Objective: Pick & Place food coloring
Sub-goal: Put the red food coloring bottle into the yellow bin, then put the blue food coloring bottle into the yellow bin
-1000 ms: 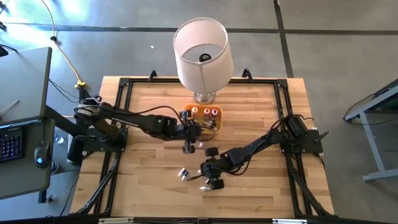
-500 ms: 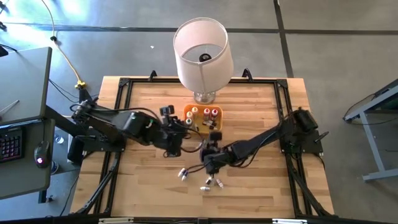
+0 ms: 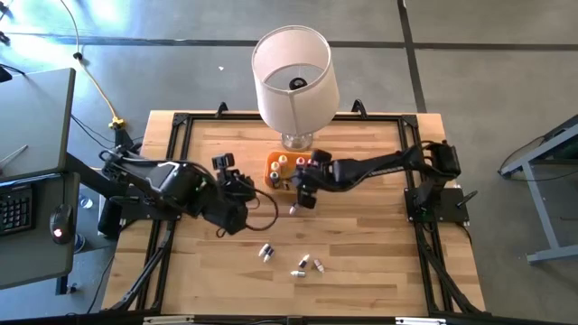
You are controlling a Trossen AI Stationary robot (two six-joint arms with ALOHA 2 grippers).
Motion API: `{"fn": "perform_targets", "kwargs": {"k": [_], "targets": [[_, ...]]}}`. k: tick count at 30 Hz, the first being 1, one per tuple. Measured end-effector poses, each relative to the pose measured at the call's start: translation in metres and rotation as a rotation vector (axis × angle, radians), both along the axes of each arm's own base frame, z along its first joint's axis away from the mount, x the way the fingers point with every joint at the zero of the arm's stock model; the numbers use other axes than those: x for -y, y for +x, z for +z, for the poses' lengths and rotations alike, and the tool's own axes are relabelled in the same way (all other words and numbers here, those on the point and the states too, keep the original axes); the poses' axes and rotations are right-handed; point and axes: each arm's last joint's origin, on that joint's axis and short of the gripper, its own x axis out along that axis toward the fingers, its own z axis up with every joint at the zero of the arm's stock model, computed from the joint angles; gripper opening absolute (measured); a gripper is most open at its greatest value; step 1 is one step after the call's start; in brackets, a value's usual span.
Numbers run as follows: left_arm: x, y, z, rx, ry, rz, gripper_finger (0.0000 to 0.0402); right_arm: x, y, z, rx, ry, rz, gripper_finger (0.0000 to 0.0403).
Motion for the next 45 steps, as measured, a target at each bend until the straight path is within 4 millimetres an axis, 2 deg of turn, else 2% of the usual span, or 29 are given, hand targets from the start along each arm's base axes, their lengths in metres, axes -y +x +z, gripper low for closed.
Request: {"fn": "perform_targets", "kwargs": {"k": [5,10,13,17,20,23,27,30,37,42,45], "targets": [[0.025,-0.013,-0.005,0.039,0.062,-0.048,0.0159,0.005,-0.001,-0.002,-0.024,0.079,0.057,0.0091],[0.049,-0.033,-0.017,0.144,0.122,-0.032,0.0159,-0.001,-0.002,-0.002,-0.042,0.058,0.076,0.0136],[0.061,-0.047,-0.038,0.207,0.110,0.027,0.0159,-0.006,-0.002,-0.002,-0.041,0.030,0.078,0.0161],[0.076,-0.053,-0.091,0.296,0.036,0.174,0.0159,-0.015,-0.001,-0.001,-0.032,-0.009,0.083,0.0177],[0.086,-0.045,-0.135,0.391,-0.108,0.265,0.0159,-0.023,0.000,0.000,-0.020,-0.025,0.095,0.0178],[0.099,-0.035,-0.176,0.411,-0.279,0.274,0.0159,-0.031,0.001,0.001,0.003,-0.039,0.110,0.0175],[0.109,-0.018,-0.214,0.453,-0.422,0.207,0.0159,-0.045,0.001,0.001,0.013,-0.029,0.136,0.0172],[0.110,-0.006,-0.231,0.482,-0.449,0.192,0.0159,-0.054,0.000,0.001,0.030,-0.011,0.133,0.0173],[0.097,0.009,-0.258,0.358,-0.439,0.229,0.0159,-0.077,0.000,0.001,0.071,0.070,0.210,0.0170],[0.094,0.017,-0.272,0.293,-0.458,0.249,0.0159,-0.097,-0.002,-0.016,0.165,0.222,0.402,0.0164],[0.094,0.018,-0.278,0.271,-0.453,0.253,0.0159,-0.105,-0.006,-0.028,0.250,0.247,0.455,0.0160]]}}
